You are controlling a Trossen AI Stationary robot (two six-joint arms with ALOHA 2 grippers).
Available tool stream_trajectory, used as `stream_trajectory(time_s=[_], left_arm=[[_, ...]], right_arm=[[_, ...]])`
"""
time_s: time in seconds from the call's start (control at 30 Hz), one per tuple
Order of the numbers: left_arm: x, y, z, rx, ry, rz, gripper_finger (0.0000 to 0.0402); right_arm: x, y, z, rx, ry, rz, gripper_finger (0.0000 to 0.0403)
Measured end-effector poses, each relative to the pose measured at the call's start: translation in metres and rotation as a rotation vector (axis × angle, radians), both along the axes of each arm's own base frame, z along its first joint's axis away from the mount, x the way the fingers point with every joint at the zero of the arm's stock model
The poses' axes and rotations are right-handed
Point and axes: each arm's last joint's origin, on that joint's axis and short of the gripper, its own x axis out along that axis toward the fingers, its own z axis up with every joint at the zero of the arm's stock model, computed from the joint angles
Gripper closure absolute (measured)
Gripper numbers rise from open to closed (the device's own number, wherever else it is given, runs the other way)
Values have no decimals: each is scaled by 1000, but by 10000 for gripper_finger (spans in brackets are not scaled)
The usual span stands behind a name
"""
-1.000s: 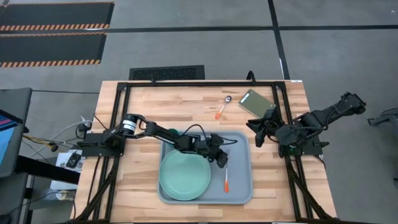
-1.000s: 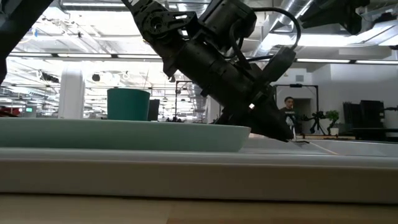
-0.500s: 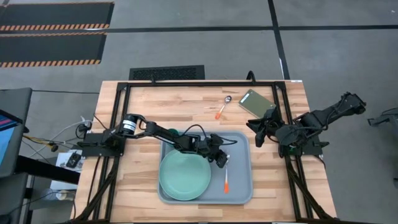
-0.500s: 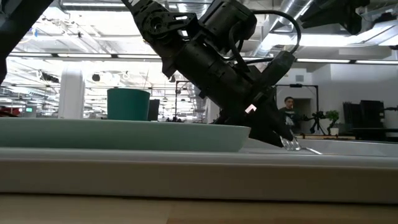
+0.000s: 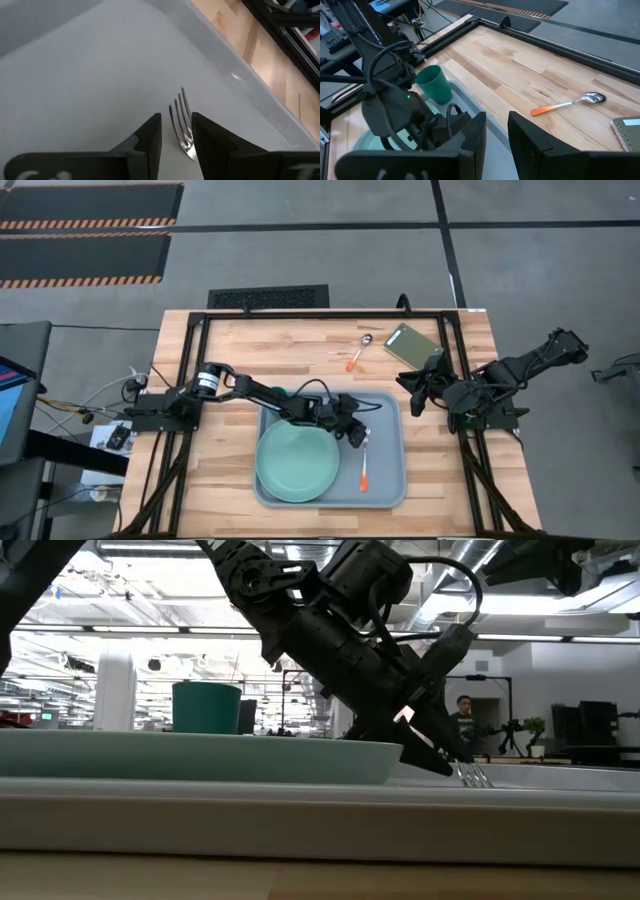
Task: Pick and place plate/cup/fork/spoon on tray
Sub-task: Put the orange fork on the gray tray to the right of the green plate, then put the orange spoon on the gray tray to the right of the orange fork
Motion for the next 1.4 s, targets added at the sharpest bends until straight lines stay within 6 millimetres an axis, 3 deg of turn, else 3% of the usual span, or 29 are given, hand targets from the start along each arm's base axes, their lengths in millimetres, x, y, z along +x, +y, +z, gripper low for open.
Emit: stream_trajectory(time_s=[0.37,0.73,0.93,1.17,1.4], left_arm=[[2,25,3,26,-8,14,310],[2,20,5,33,-7,-9,310],[2,30,14,66,-29,18,310],[4,44,40,148,-138,-5,310],[-4,58,87,247,-232,-12,310]], right_arm=[[0,0,0,-6,5,3,296],[0,0,0,-6,5,3,296],[0,0,0,-1,4,3,296],[0,0,-1,-3,10,3,296],[-1,0,-1,35,-3,-18,296]])
